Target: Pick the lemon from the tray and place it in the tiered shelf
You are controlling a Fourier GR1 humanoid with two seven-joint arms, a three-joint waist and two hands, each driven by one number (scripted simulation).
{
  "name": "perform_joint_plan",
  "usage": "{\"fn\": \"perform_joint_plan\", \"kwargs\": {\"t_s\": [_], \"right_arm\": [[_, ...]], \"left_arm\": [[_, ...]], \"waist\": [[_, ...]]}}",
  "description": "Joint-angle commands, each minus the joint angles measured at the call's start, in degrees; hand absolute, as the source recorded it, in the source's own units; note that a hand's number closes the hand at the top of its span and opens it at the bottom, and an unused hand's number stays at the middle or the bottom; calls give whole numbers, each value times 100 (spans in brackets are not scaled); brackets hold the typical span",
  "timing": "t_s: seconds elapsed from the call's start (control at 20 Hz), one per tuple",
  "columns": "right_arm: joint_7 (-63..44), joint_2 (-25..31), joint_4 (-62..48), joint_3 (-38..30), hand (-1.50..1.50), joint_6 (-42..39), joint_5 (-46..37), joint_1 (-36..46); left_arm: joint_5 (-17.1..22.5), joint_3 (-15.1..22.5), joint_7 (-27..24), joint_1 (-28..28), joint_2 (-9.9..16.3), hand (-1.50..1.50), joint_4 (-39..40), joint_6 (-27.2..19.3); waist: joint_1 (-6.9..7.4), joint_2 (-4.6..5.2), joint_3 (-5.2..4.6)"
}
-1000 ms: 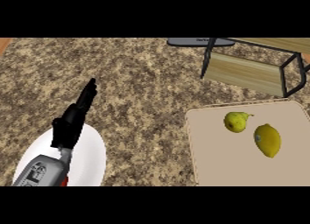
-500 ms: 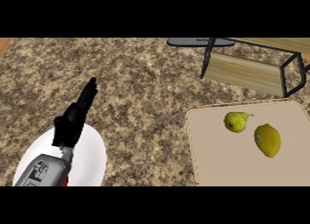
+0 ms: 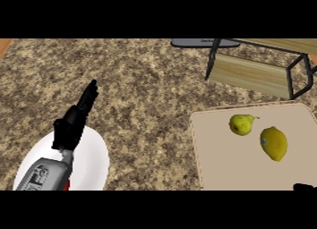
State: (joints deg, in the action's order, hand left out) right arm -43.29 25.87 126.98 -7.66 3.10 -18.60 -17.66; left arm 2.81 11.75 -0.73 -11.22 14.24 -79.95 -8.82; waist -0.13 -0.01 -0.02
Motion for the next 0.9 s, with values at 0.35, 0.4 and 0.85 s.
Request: {"fn": "perform_joint_plan", "kwargs": {"t_s": [0.35,0.4,0.85], "right_arm": [[-584,-802,80,303,-150,-609,-829,588],[-390,-967,-463,554,-150,-278,-1162,789],[-299,-1345,-467,388,-150,-593,-1451,754]], "left_arm": [[-349,-342,186,107,-302,0,-210,333],[-477,-148,400,99,-435,0,-481,123],[-589,-527,15,259,-532,0,-249,526]], "waist": [[-2,-3,2],[15,-1,3],[0,-2,2]]}}
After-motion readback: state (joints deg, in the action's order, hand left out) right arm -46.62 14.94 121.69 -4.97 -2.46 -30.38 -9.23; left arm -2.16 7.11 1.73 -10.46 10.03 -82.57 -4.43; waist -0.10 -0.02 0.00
